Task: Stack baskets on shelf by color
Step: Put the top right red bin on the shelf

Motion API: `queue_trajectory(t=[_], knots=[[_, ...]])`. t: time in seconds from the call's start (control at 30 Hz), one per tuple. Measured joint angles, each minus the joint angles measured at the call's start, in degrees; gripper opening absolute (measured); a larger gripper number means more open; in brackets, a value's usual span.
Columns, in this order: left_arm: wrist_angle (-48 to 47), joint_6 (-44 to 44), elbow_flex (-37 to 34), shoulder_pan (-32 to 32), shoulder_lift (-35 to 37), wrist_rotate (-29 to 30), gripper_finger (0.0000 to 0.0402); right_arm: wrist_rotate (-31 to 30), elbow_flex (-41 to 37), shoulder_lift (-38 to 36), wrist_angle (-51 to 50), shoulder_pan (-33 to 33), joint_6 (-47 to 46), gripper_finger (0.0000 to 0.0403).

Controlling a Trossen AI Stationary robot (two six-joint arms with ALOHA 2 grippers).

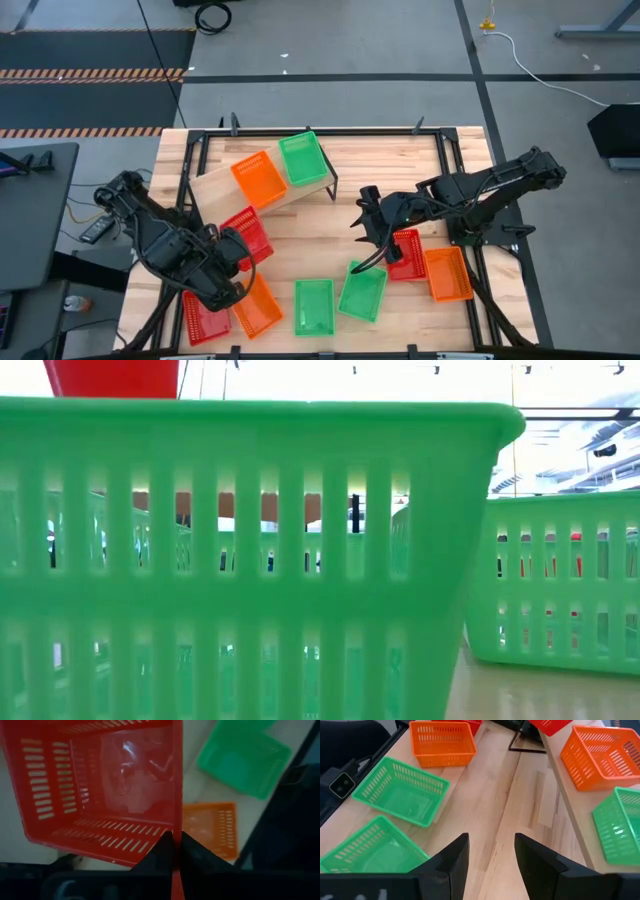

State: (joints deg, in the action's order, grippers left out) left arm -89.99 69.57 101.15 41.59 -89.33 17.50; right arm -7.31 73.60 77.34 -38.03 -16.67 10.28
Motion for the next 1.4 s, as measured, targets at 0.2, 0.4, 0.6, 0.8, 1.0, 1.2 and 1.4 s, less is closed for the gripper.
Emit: queue_trajectory(t=[0.2, 0.4, 0.6, 0.8, 1.0, 1.2, 1.4], knots=[[-0.1, 2.0, -5.9, -1.8, 4.5, -1.2, 0.0015, 0.0, 0.0, 0.0, 0.1, 0.0, 0.3, 0.0165], [0.0, 2.8, -8.4, -2.6, 8.1, -2.2, 0.0015, 0.0, 0.0, 0.0, 0.0, 0.0, 1.3, 0.0165], [0.0, 0.8, -11.7, -4.9, 11.3, -2.6, 0.0015, 0.0, 0.0, 0.0, 0.0, 0.0, 1.9, 0.0165], [-0.1, -2.0, -16.0, -7.6, 14.0, -4.3, 0.0015, -0.1, 0.0, 0.0, 0.6, 0.0, 3.9, 0.0165], [0.0, -7.1, -18.5, -9.2, 14.5, -4.8, 0.0019, -0.1, 0.0, 0.0, 4.3, 0.6, 7.8, 0.0165], [0.0, -12.0, -20.8, -9.9, 14.5, -5.6, 0.0034, -1.7, 0.0, 0.0, 7.2, 2.7, 10.5, 0.0165], [0.0, -13.7, -24.0, -11.9, 16.4, -5.6, 0.0036, -3.1, 0.0, 0.0, 10.6, 5.8, 11.3, 0.0165]])
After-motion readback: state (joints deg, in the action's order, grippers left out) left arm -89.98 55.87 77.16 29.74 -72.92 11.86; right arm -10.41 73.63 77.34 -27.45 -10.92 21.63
